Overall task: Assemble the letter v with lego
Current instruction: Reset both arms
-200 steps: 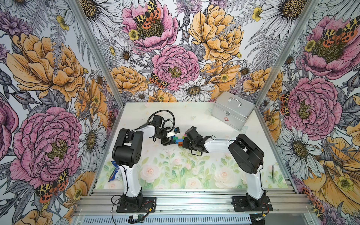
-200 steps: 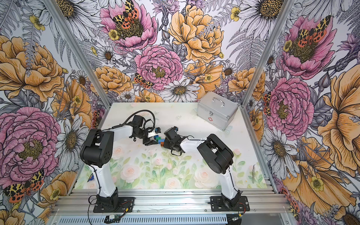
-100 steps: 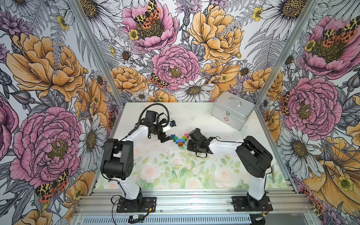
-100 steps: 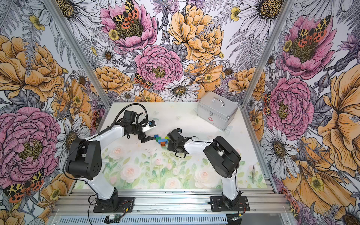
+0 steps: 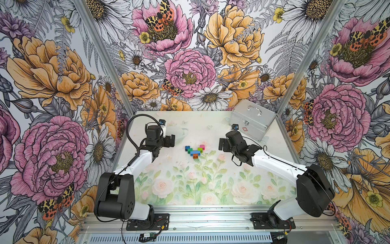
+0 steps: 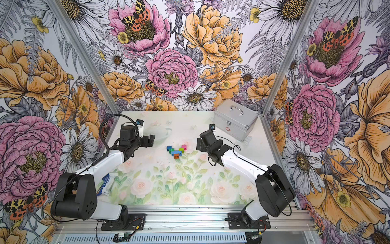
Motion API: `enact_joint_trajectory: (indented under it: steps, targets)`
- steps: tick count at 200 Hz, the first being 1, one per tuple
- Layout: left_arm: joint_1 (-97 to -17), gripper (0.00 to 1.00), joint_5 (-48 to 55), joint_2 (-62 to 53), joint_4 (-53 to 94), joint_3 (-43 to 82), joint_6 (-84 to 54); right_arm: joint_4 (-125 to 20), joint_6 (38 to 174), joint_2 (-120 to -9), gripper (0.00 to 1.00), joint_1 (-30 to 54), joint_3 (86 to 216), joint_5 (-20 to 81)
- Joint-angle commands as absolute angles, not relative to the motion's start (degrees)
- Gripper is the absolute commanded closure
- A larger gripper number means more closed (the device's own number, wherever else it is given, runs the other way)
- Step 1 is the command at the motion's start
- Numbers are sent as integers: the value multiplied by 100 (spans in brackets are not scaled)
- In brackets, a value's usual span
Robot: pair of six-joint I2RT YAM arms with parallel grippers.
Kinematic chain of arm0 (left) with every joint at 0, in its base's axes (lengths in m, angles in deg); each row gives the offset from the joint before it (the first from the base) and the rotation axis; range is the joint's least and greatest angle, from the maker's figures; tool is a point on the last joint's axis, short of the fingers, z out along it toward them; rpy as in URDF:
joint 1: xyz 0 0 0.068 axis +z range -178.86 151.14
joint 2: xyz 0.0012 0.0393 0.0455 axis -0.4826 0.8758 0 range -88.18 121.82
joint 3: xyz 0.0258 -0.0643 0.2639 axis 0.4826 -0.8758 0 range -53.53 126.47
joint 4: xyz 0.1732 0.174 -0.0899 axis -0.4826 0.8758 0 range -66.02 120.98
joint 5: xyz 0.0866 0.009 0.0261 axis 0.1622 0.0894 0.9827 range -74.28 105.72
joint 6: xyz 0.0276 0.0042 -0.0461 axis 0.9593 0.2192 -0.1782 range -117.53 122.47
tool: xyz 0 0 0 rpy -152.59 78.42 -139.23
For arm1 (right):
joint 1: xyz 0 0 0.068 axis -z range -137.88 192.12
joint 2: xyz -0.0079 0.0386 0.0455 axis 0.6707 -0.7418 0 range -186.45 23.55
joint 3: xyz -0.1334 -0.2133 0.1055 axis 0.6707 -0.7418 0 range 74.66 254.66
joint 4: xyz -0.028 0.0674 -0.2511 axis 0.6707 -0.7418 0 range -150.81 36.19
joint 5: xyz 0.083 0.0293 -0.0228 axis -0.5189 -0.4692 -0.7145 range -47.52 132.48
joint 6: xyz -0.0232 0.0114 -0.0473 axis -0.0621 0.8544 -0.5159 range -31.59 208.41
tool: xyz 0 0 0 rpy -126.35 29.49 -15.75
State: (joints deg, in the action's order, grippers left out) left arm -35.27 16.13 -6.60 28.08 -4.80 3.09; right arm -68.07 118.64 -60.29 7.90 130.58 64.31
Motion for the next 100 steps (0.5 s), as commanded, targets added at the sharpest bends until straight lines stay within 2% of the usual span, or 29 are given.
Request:
enact_joint_trajectory:
  steps: [1,34,48,68,79,87,100]
  targets:
    - [-3443,1,3076,-1067,2496,-1131,-1440,-6091,10579,-5540,1,1051,12586,7427]
    - [-3558,1,4092,-2095,1955,-1989,-1263,-3960,9484,-4414,1,1747,10884,7061]
    - [-3519,1,4329,-2374,1857,-2209,-994,-3689,9416,-4273,0,2135,10486,6943]
    - [-3509,1,4225,-2224,1157,-2707,-523,-3910,9747,-4351,1,2734,10496,6597]
    - [-3486,1,4252,-1979,592,-2988,-507,-3337,9640,-4335,1,2842,10274,6504]
    - [-3503,1,4239,-1920,890,-2826,-479,-2891,9530,-4369,0,2950,10131,6399]
    - [-3481,1,4161,-1767,445,-2873,-260,-2639,9491,-4651,0,3200,10093,6381]
